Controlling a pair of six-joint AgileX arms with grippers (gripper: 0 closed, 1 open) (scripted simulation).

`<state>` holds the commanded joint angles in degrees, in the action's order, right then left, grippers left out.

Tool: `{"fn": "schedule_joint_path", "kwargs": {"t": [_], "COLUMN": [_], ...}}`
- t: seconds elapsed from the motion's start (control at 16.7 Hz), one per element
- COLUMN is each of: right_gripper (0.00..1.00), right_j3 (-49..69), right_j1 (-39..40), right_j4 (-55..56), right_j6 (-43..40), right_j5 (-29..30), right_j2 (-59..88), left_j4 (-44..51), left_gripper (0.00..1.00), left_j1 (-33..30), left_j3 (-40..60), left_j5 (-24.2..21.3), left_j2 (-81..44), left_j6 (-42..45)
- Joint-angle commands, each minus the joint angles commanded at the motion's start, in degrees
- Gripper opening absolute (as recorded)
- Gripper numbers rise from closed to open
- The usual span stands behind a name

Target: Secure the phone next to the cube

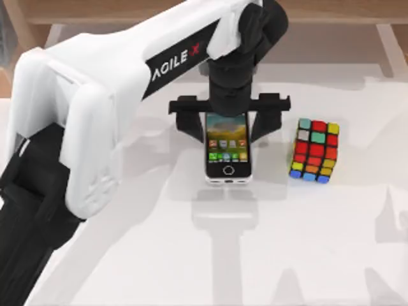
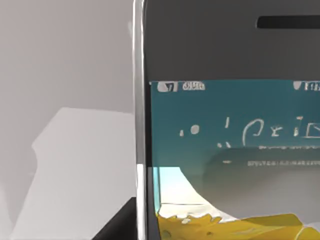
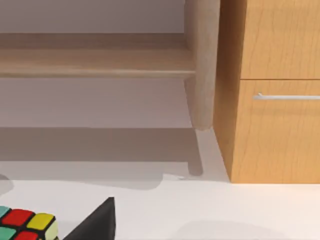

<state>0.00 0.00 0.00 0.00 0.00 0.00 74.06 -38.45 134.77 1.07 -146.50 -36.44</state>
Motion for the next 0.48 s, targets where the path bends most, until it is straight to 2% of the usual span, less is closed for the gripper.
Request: {"fn": "schedule_joint_path", "kwargs": {"t": [0.48], "right_gripper": [1.00], "right_j3": [0.00], "right_j1": [0.00], "right_j4": [0.00], "right_j6": [0.00], "right_j5": [0.00], "right_j2": [0.00], "left_j4": [-1.13], "left_gripper": [0.00], "left_j1": [0.00], "left_j3": [-2.17], "left_j5": [-0.04], "left_j2": [-1.20], "left_j6": [-0.03]}}
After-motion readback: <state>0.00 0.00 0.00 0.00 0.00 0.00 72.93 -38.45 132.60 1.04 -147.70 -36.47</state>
